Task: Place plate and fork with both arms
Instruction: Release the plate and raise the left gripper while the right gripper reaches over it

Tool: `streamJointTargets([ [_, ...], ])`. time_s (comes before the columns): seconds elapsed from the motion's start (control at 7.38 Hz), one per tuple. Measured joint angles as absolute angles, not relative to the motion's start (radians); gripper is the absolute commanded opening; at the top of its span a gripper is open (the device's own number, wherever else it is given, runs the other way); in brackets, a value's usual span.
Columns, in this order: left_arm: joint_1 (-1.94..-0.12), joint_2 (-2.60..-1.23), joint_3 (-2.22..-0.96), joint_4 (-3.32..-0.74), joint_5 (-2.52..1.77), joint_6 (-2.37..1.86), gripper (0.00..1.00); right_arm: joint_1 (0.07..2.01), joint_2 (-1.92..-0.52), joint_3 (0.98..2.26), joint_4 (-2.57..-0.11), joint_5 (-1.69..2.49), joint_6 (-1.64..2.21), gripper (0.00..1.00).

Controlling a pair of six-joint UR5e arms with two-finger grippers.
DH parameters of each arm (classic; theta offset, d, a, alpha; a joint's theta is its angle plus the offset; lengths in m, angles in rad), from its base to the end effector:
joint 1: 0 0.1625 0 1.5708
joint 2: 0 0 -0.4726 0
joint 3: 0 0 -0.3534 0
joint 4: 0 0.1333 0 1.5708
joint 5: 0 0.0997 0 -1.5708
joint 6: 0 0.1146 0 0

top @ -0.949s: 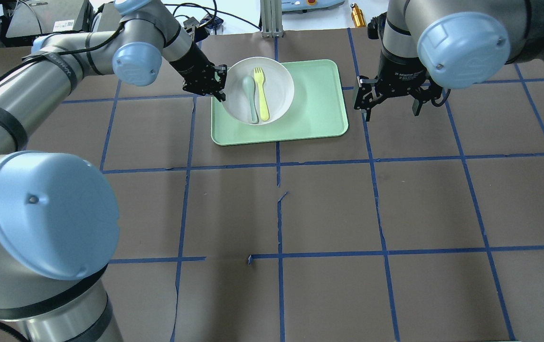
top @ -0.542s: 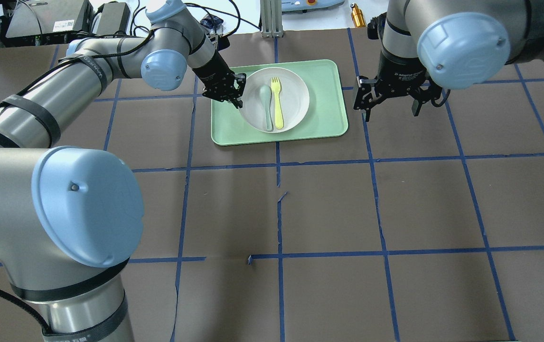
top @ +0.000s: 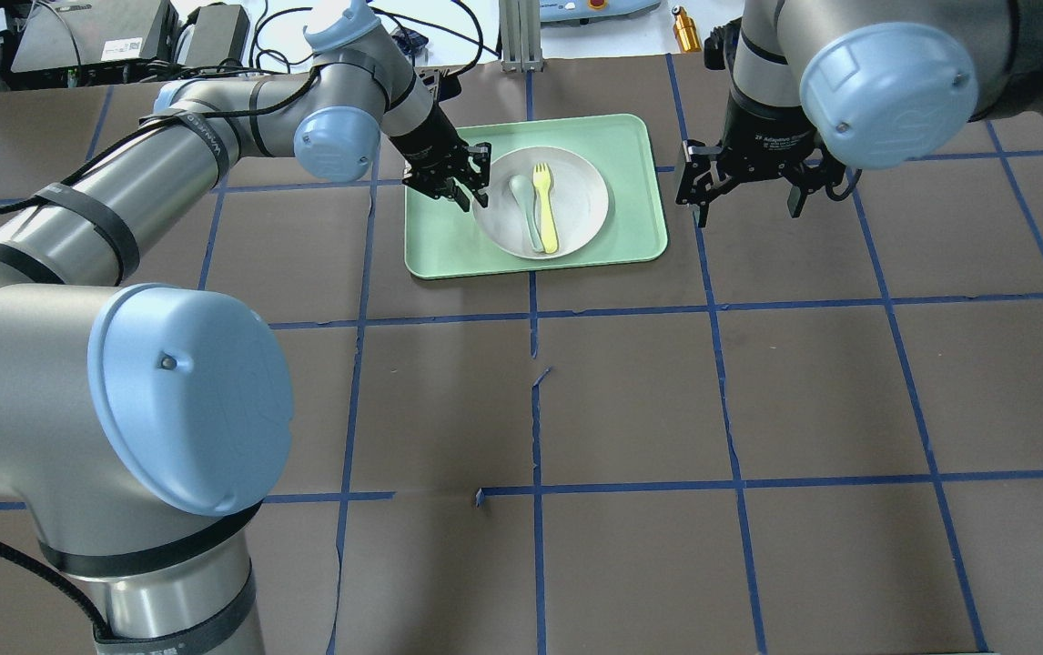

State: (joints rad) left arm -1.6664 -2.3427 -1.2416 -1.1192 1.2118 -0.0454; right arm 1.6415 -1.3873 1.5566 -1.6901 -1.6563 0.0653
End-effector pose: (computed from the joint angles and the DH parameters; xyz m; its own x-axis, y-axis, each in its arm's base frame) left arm -0.2443 -0.7296 0.2434 -0.9351 0.0472 0.3514 0.0531 0.9986 0.0071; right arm 0.1605 -0.5184 0.4486 -0.9960 -0.0095 0.0884 -0.0056 0.9990 0.0443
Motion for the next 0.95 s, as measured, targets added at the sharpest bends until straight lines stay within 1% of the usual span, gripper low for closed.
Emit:
streamJointTargets([
  [0.27,-1.636,-2.276,-1.244,-1.126,1.27,-0.007,1.0,1.645,-1.359,1.551,-1.809,-1.606,0.079,1.0],
  [0.41,-1.591,-2.226,-1.252,-1.201,1.318,0.059,1.0,1.65,-1.318,1.53,-1.882,-1.563,0.094,0.99],
  [0.54,-1.546,-2.176,-1.265,-1.279,1.359,0.115,1.0,1.663,-1.256,1.487,-1.925,-1.541,0.103,0.72],
  [0.95,-1.456,-2.045,-1.35,-1.356,1.477,0.234,1.0,1.729,-1.016,1.309,-1.968,-1.512,0.156,0.71],
])
